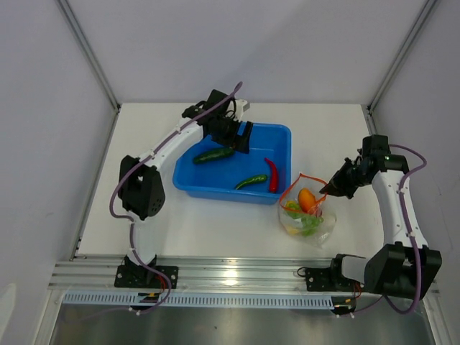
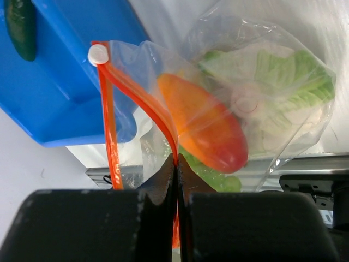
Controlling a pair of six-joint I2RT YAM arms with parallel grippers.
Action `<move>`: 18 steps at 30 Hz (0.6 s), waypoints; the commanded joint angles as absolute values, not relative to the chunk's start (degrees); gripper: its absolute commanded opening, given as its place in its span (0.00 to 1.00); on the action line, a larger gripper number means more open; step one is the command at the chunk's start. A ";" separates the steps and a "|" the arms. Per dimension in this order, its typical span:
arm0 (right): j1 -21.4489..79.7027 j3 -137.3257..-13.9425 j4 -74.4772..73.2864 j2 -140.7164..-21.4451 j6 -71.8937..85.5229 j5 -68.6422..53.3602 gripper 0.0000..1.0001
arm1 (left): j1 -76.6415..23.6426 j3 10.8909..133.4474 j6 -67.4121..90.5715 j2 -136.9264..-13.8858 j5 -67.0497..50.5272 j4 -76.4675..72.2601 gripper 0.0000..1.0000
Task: Place the food in the zip-top bag and seal the zipper
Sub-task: Adjust the zipper food storage bag at the center of the board, then pick up the fake vegetable from the bin.
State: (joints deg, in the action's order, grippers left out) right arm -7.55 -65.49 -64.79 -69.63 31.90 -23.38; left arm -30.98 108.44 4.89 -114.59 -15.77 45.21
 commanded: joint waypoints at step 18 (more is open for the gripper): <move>-7.82 -69.70 -61.43 -81.74 30.15 -22.41 0.00 | -33.74 104.23 13.27 -121.99 -19.87 41.93 0.87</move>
State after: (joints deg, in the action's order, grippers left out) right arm -7.62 -68.42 -62.48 -81.28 31.29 -23.18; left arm -31.24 105.03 10.52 -125.56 -18.33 45.39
